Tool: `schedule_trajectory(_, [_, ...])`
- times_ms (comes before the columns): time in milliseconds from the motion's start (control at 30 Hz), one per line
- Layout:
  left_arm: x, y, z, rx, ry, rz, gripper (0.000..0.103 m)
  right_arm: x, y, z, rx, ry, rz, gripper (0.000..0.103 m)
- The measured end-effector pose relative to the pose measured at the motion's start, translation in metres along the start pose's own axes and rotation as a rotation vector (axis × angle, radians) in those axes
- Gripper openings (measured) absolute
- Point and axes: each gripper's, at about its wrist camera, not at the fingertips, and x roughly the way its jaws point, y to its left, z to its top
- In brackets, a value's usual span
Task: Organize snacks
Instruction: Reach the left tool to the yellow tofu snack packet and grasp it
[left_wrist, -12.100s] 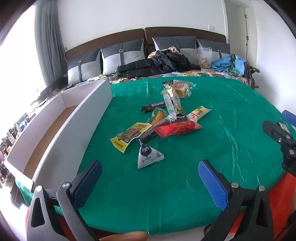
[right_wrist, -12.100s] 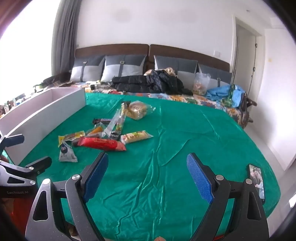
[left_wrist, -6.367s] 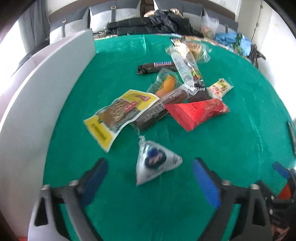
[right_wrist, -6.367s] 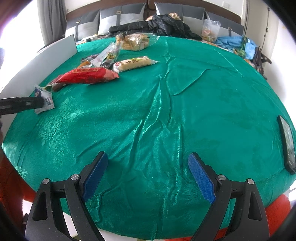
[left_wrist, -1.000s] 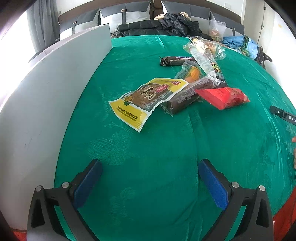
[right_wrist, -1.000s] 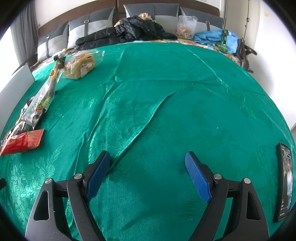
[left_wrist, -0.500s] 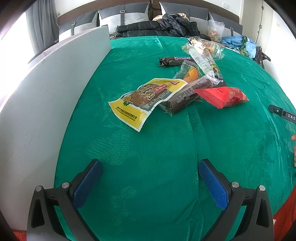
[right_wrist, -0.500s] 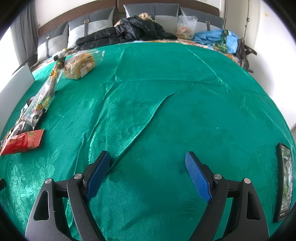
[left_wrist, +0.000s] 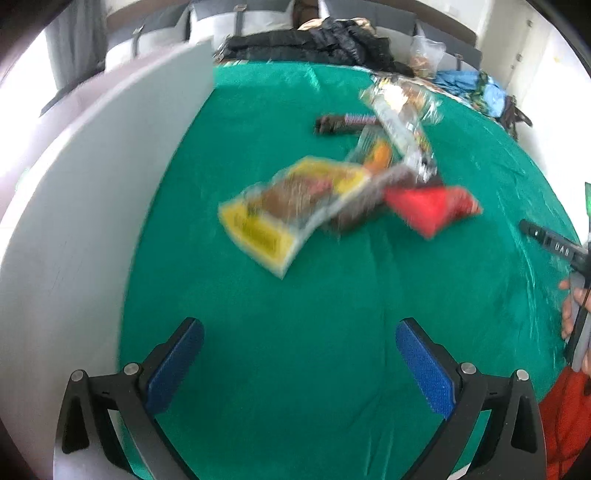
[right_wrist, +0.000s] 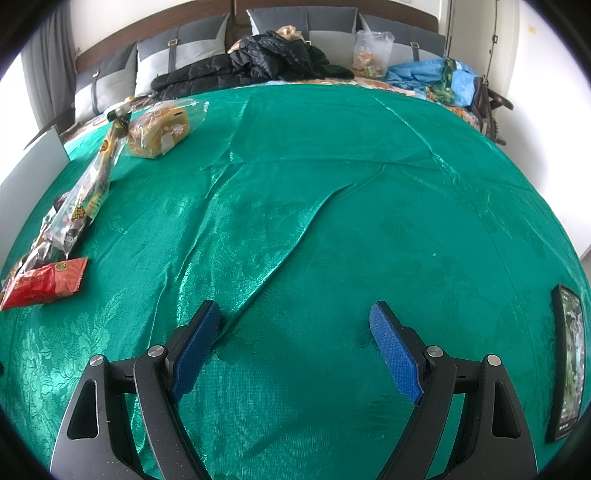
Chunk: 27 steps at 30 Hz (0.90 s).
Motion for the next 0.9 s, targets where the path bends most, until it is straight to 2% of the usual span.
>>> schedule_trajectory(67, [-0.001, -0.002, 0.02, 0.054, 0.009, 0.02, 0.102, 0.0, 0.0, 0.0, 0.0, 0.0, 0.0, 0.085])
schedule_trajectory(133, [0.004, -0.001, 0.043, 0.086, 0.057, 0.02, 0.102, 0.0, 0.0, 0.0, 0.0, 0.0, 0.001, 0.086])
schedule_trajectory(300, [0.009, 0.007, 0.086, 0.074, 0.044, 0.077, 0.102, 0.0, 0.0, 0.0, 0.0, 0.0, 0.0, 0.086])
schedule_trajectory(400, [0.01, -0.006, 0.097, 0.111, 0.028, 0.085, 0.102, 0.0, 0.0, 0.0, 0.0, 0.0, 0.0, 0.086])
schedule_trajectory(567, [0.038, -0.044, 0.106, 0.273, 0.071, 0.179, 0.102, 0.0, 0.001, 0.0, 0.0, 0.0, 0.001, 0.086])
schedule_trajectory(733, [0.051, -0.081, 0.102, 0.333, 0.094, 0.122, 0.102, 0.0, 0.001, 0.0, 0.0, 0.0, 0.001, 0.086])
schedule_trajectory(900, [0.044, -0.106, 0.098, 0.372, 0.088, 0.048, 0.102, 0.0, 0.001, 0.001, 0.0, 0.0, 0.001, 0.086])
